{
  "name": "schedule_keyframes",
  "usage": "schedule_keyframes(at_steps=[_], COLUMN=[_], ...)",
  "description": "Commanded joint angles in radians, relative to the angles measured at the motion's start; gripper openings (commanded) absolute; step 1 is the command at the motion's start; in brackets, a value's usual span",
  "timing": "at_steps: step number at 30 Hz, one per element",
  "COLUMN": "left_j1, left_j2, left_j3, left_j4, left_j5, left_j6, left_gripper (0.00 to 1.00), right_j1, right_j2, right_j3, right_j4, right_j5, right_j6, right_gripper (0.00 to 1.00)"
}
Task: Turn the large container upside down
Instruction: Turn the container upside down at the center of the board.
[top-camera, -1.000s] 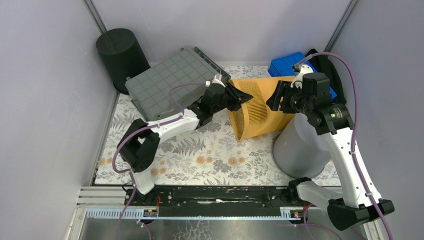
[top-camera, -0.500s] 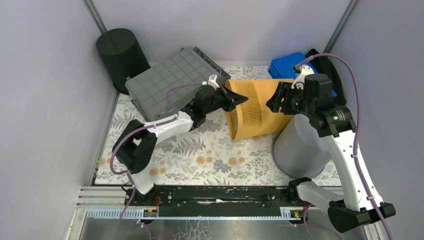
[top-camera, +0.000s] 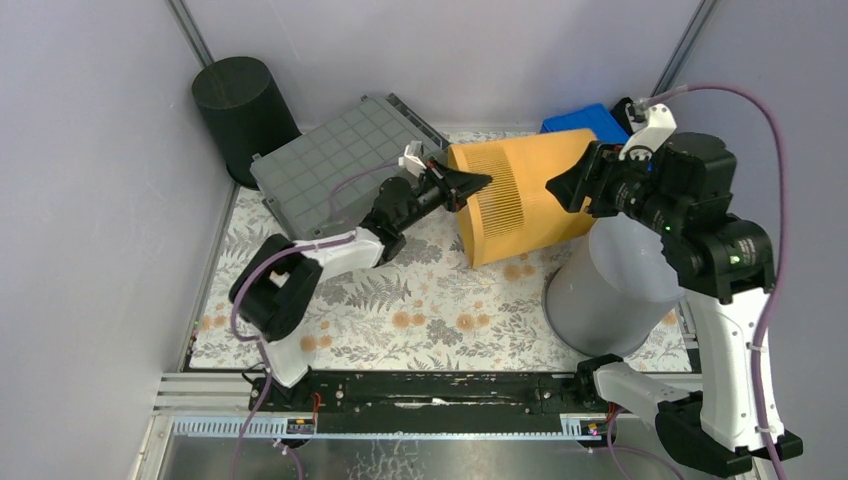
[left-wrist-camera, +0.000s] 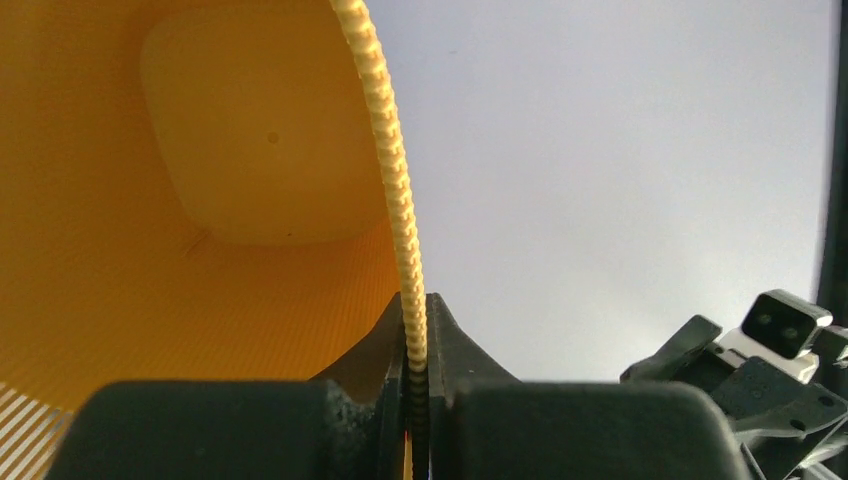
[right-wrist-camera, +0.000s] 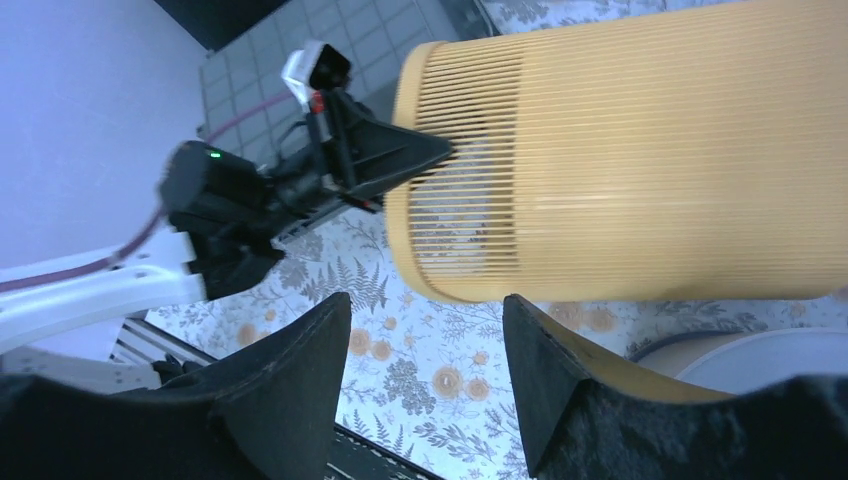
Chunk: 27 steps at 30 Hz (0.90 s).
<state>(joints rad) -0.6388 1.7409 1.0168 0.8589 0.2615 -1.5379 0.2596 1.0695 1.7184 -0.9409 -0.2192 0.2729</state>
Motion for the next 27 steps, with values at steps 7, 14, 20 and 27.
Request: schedule_keyframes(at_steps=[7,14,20,27], left_j1=[-0.052,-0.082,-0.100,-0.110], left_j2=[0.354,0.594,0.929,1.105], left_j3=[0.305,0.690,1.157,1.281], left_j4=[0.756,0.762,0.765,0.768], left_j5=[-0.129,-0.171,-0.264,-0.342], left_j6=[-0.205,-0.252,-0.352,-0.397], left_gripper=[0.00,0.00,0.00,0.00], right_j1=[-0.004,-0.004,-0.005,-0.005], right_j2=[0.020,0.007,-0.011,-0.030], right_j3=[0.123,0.119,0.107,0.038], right_j4=[-0.064,-0.068,-0.078,-0.057], right_j5=[-0.039,-0.014,0.029,0.049], right_j6=[-0.021,-0.023,-0.034,-0.042], right_gripper=[0.64,0.64,0.64,0.64])
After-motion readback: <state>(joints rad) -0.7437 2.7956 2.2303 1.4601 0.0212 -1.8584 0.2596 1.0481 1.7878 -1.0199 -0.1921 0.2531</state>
